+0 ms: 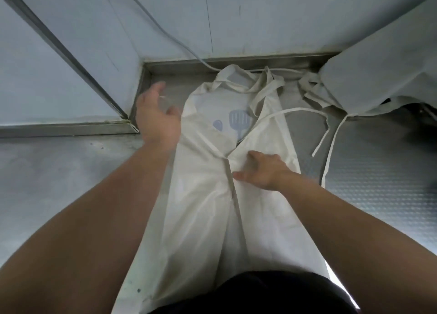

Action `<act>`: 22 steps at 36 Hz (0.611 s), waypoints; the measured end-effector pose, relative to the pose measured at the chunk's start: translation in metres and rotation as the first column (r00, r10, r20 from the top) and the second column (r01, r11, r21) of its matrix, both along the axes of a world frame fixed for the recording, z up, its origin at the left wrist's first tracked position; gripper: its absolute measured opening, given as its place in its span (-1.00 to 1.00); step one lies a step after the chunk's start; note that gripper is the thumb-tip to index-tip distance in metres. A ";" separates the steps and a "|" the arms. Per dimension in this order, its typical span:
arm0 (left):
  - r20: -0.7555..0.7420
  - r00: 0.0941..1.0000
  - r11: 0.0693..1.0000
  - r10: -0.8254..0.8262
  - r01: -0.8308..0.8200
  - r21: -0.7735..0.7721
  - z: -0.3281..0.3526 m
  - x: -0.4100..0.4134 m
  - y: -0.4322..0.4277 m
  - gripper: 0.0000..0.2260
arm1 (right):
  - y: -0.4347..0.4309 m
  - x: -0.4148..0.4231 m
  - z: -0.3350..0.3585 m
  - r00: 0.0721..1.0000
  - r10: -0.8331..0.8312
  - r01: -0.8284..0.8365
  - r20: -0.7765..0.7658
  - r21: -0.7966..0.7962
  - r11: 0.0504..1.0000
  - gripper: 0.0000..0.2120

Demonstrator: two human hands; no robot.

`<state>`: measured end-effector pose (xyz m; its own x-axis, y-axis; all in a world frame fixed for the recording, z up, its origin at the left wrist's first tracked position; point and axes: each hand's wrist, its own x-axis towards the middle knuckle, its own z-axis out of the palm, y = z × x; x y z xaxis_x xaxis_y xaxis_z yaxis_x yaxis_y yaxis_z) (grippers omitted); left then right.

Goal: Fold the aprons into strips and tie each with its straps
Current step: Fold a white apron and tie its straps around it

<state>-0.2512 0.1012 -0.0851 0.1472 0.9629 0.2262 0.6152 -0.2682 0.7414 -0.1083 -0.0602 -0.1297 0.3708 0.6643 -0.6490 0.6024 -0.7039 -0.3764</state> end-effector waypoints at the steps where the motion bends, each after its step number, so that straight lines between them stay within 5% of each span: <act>1: -0.115 0.993 0.996 -0.013 0.023 0.084 0.001 -0.004 0.005 -0.57 | 0.001 -0.002 0.001 1.000 0.010 -0.010 0.015 -0.013 1.000 -0.11; 4: -0.422 0.901 0.989 -0.104 0.139 0.053 -0.009 -0.012 0.004 -0.54 | 0.006 -0.011 0.007 0.998 -0.044 0.045 0.039 -0.044 0.998 -0.06; 10: -0.347 0.843 0.892 -0.410 0.293 -0.344 -0.040 -0.025 -0.046 -0.72 | 0.003 -0.029 0.003 0.985 -0.020 0.027 0.174 -0.040 0.999 -0.34; 17: -0.383 0.886 0.904 -0.261 0.085 -0.420 -0.058 -0.071 -0.091 -0.72 | -0.012 -0.053 -0.005 0.945 0.175 -0.184 0.275 0.004 0.983 -0.57; 22: -0.416 0.886 0.877 -0.203 -0.024 -0.479 -0.061 -0.107 -0.120 -0.67 | -0.022 -0.068 -0.012 0.938 0.146 -0.174 0.314 0.063 0.983 -0.72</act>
